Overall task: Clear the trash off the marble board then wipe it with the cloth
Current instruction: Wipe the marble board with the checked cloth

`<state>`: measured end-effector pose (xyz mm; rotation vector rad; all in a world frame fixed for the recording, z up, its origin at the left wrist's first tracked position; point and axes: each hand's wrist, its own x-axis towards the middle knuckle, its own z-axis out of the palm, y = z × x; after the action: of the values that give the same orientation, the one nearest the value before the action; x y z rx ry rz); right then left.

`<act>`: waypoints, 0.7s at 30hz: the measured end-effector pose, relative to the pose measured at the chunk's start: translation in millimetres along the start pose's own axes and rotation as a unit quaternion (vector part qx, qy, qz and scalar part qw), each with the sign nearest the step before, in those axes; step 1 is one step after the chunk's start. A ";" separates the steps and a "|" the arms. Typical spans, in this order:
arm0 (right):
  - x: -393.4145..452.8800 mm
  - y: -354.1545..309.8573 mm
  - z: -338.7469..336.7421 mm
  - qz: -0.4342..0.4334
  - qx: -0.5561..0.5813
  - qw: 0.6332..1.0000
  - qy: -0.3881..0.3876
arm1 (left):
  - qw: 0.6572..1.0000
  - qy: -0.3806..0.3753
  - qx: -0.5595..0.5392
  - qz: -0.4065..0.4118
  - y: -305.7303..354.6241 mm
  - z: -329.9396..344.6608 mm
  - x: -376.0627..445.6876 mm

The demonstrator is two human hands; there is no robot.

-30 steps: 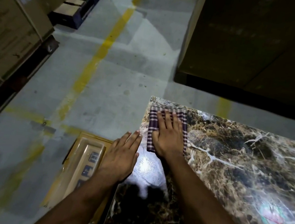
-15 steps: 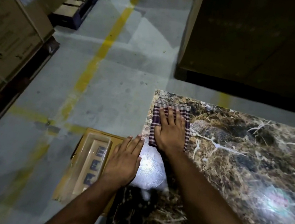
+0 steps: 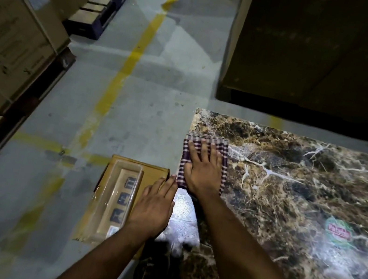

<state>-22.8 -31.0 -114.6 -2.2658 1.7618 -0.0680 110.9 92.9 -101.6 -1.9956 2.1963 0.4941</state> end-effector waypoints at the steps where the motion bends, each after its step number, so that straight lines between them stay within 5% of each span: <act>1: -4.7 -4.6 2.0 -0.019 -0.002 1.000 -0.003 | 1.000 -0.001 0.001 0.000 0.7 -1.3 -3.1; 4: -37.7 3.2 5.1 -0.059 -0.008 0.998 -0.013 | 1.000 -0.007 -0.001 0.013 0.1 -2.2 -15.8; 11: -69.6 9.9 2.0 0.030 -0.009 0.999 -0.018 | 0.999 -0.021 -0.018 0.021 -5.3 12.7 -43.8; 17: -133.6 -2.9 17.6 -0.070 -0.021 0.997 -0.032 | 0.999 -0.026 -0.017 0.027 -8.2 22.5 -64.9; 21: -159.5 3.3 15.3 -0.003 -0.023 0.999 -0.027 | 0.998 -0.027 -0.028 0.044 -10.8 26.0 -84.4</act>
<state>-64.2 123.8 -109.9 -2.2834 1.7458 0.0311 128.1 180.1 -101.1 -1.8945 2.2701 0.6205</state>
